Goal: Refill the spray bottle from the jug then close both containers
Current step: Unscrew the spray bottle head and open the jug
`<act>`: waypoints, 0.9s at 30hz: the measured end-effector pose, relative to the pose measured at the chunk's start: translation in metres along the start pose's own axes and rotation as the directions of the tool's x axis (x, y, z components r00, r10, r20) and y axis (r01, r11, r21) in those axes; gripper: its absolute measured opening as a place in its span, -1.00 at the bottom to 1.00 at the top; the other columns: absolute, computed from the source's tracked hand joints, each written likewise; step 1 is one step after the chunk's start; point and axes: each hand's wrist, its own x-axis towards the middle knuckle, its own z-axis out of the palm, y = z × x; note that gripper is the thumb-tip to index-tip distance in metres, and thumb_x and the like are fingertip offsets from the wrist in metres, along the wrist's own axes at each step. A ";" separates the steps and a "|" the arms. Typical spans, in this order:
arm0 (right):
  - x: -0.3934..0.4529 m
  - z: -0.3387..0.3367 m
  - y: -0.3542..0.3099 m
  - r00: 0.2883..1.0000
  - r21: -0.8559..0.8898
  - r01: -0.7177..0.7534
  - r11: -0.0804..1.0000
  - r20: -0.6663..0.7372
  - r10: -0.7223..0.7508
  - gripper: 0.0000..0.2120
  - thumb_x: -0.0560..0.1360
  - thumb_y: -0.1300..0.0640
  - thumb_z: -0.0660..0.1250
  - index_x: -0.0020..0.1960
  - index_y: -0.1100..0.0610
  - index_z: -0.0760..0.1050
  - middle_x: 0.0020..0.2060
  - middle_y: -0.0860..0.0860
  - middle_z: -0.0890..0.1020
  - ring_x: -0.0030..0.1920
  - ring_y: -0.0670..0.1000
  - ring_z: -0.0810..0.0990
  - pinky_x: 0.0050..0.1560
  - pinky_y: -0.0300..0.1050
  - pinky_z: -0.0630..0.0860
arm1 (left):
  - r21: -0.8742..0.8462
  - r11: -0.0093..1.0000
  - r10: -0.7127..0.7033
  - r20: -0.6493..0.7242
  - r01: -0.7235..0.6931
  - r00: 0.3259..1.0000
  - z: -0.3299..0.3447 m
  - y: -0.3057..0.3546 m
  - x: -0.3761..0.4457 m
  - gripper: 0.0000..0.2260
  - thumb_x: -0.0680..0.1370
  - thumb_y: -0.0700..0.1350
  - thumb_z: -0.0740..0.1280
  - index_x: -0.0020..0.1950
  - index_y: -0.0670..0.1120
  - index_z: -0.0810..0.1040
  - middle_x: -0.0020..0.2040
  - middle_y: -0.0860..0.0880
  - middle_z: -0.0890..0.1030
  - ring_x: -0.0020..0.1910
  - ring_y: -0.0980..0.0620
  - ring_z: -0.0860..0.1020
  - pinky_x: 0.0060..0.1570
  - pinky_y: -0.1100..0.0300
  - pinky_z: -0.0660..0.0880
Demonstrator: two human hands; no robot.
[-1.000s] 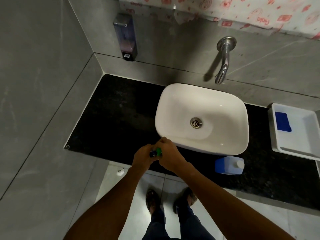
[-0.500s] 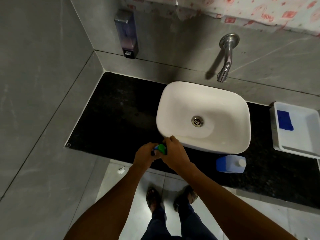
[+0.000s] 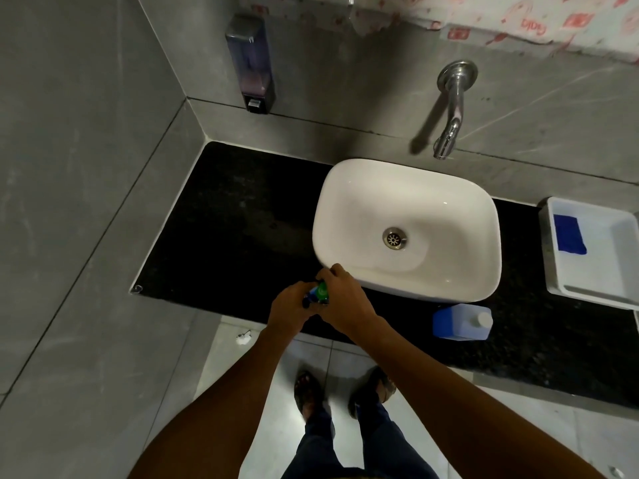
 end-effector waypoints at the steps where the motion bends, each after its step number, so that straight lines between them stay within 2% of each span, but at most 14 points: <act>1: 0.001 0.001 -0.002 1.000 -0.006 -0.014 1.000 -0.008 0.013 -0.58 0.46 -0.01 0.54 0.23 0.10 0.51 0.13 0.07 0.53 0.06 0.09 0.58 0.07 -0.02 0.62 | -0.010 1.000 -0.004 -0.002 0.004 1.000 0.000 0.000 -0.001 -0.77 0.57 -0.05 0.46 0.17 -0.13 0.63 0.07 -0.10 0.71 0.08 -0.08 0.68 0.13 0.04 0.59; 5: 0.005 0.000 -0.005 0.999 -0.054 -0.030 0.998 0.010 0.030 -0.73 0.56 0.05 0.44 0.19 0.15 0.56 0.11 0.11 0.58 0.05 0.14 0.64 0.05 -0.02 0.62 | 0.021 1.000 0.004 0.009 -0.004 1.000 -0.001 0.000 -0.001 -0.68 0.53 -0.03 0.51 0.24 -0.10 0.62 0.13 -0.08 0.70 0.14 -0.04 0.66 0.19 0.05 0.58; 8: 0.003 -0.003 0.000 1.000 0.005 0.002 1.000 -0.008 -0.002 -0.76 0.53 0.11 0.46 0.17 0.15 0.59 0.10 0.09 0.58 0.03 0.13 0.64 0.06 0.00 0.64 | 0.037 0.999 0.002 0.015 -0.002 1.000 0.000 0.000 0.000 -0.66 0.51 -0.03 0.53 0.23 -0.10 0.63 0.13 -0.08 0.70 0.15 -0.06 0.67 0.17 0.07 0.57; 10: 0.000 -0.008 0.006 0.999 0.052 0.021 0.998 -0.030 -0.019 -0.74 0.51 0.12 0.49 0.18 0.13 0.61 0.09 0.08 0.59 0.02 0.11 0.63 0.06 -0.06 0.62 | 0.046 0.999 0.018 0.019 -0.019 1.000 0.000 0.000 0.000 -0.64 0.50 -0.03 0.55 0.25 -0.07 0.63 0.14 -0.06 0.70 0.16 -0.05 0.66 0.15 0.13 0.54; 14: -0.006 -0.024 0.021 0.996 0.107 0.062 0.992 -0.065 -0.055 -0.70 0.46 0.03 0.55 0.14 0.11 0.66 0.02 0.04 0.64 -0.04 0.05 0.63 -0.05 -0.19 0.52 | 0.074 0.997 0.034 0.042 -0.037 0.999 -0.002 -0.001 -0.001 -0.53 0.49 0.01 0.57 0.35 -0.07 0.58 0.22 -0.06 0.69 0.23 -0.03 0.64 0.25 0.09 0.57; 18: -0.011 -0.042 0.035 0.997 0.066 0.067 0.996 -0.036 -0.065 -0.65 0.42 -0.15 0.55 0.10 0.04 0.69 -0.05 0.00 0.71 -0.10 0.01 0.64 -0.09 -0.04 0.60 | 0.085 0.996 0.037 0.059 -0.042 0.998 -0.004 0.000 -0.001 -0.49 0.49 0.02 0.57 0.40 -0.07 0.57 0.25 -0.07 0.67 0.25 -0.05 0.64 0.28 0.00 0.59; 23: -0.025 -0.054 0.047 0.994 0.133 0.096 0.986 -0.068 -0.088 -0.65 0.39 -0.13 0.60 0.10 0.00 0.70 -0.07 -0.05 0.72 -0.13 -0.05 0.63 -0.09 -0.03 0.61 | 0.108 0.992 0.056 0.064 -0.062 0.996 -0.005 0.002 -0.001 -0.49 0.50 0.00 0.56 0.42 -0.05 0.55 0.29 -0.06 0.66 0.29 -0.05 0.62 0.30 0.01 0.57; 27: -0.037 -0.060 0.057 0.991 0.226 0.098 0.969 -0.108 -0.075 -0.70 0.38 -0.11 0.61 0.05 -0.04 0.69 -0.10 -0.14 0.69 -0.14 -0.12 0.63 -0.09 -0.07 0.63 | 0.088 0.995 0.049 0.064 -0.055 0.997 -0.004 0.002 -0.001 -0.54 0.48 -0.03 0.57 0.36 -0.04 0.59 0.24 -0.07 0.68 0.24 -0.07 0.64 0.28 -0.06 0.58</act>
